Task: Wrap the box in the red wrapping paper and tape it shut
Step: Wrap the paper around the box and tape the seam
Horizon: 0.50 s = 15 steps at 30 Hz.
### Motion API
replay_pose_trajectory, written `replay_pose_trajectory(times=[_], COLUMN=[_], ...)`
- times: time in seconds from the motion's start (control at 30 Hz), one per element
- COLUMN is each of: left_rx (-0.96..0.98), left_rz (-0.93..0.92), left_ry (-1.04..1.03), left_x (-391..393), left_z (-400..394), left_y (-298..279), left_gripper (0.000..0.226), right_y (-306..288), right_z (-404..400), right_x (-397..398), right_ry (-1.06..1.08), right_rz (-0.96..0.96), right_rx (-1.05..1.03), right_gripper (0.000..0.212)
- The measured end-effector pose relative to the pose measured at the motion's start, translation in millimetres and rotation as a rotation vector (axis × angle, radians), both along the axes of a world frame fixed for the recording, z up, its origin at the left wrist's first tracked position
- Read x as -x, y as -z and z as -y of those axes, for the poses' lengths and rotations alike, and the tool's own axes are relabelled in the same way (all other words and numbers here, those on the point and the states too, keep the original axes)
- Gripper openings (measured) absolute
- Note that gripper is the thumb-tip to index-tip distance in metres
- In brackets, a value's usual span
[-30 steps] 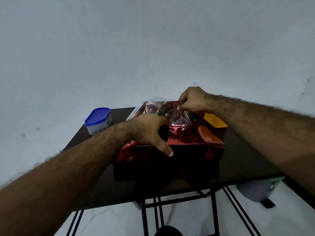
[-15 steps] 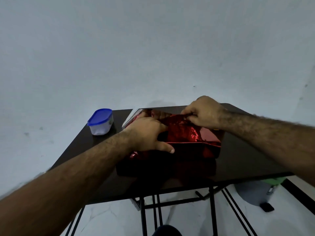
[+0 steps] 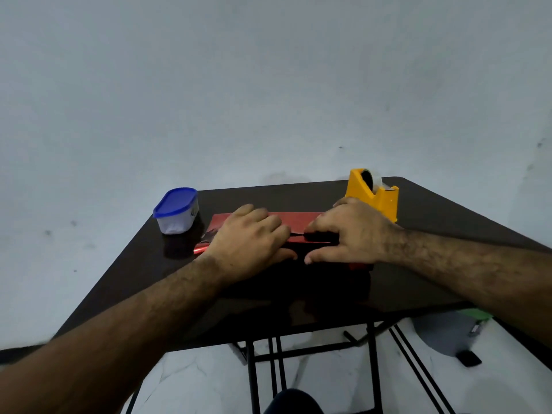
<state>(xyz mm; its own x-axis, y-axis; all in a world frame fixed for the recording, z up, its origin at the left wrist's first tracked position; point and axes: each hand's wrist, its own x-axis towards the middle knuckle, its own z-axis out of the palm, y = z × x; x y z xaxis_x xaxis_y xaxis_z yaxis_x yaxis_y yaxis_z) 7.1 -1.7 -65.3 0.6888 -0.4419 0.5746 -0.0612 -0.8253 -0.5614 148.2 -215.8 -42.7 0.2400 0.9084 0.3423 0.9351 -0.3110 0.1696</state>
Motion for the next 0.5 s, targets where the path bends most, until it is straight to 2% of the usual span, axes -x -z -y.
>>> replay_pose_trajectory(times=[0.03,0.1,0.17,0.27,0.33,0.4,0.47,0.5], left_rx=[0.013,0.174,0.305,0.251,0.283,0.310,0.312,0.309], left_rz=[0.063,0.009,-0.226,-0.524,-0.542,-0.509,-0.475,-0.465], left_ry=[0.038,0.013,-0.098,-0.141,-0.113,-0.091,-0.087,-0.089], left_x=[2.1,4.7,4.4,1.5,2.8,2.9,1.8,1.2], left_z=[-1.5,-4.5,-10.7,-19.5,-22.8,-23.5,-22.8,-22.7], left_y=[0.6,-6.7,-16.9,-20.8,-11.9,-3.1,0.2,-0.2], left_gripper=[0.049,0.065,0.081,0.075,0.069,0.067,0.066,0.066], right_y=[2.5,4.9,3.6,1.7,0.5,-1.9,-6.3,-9.4], right_z=[-0.8,-2.5,-2.5,2.3,8.6,13.9,19.0,21.8], right_x=[-0.3,-3.7,-3.3,-1.0,-5.1,-24.3,-51.8,-63.7], right_ry=[0.010,0.015,0.031,0.014,0.007,0.037,0.177,0.251], right_rz=[0.034,0.073,0.047,-0.082,-0.303,-0.515,-0.525,-0.522], right_rx=[0.032,0.059,0.061,0.007,-0.142,-0.441,-0.596,-0.568], right_gripper=[0.081,0.076,0.078,0.078,0.055,0.021,0.021,0.028])
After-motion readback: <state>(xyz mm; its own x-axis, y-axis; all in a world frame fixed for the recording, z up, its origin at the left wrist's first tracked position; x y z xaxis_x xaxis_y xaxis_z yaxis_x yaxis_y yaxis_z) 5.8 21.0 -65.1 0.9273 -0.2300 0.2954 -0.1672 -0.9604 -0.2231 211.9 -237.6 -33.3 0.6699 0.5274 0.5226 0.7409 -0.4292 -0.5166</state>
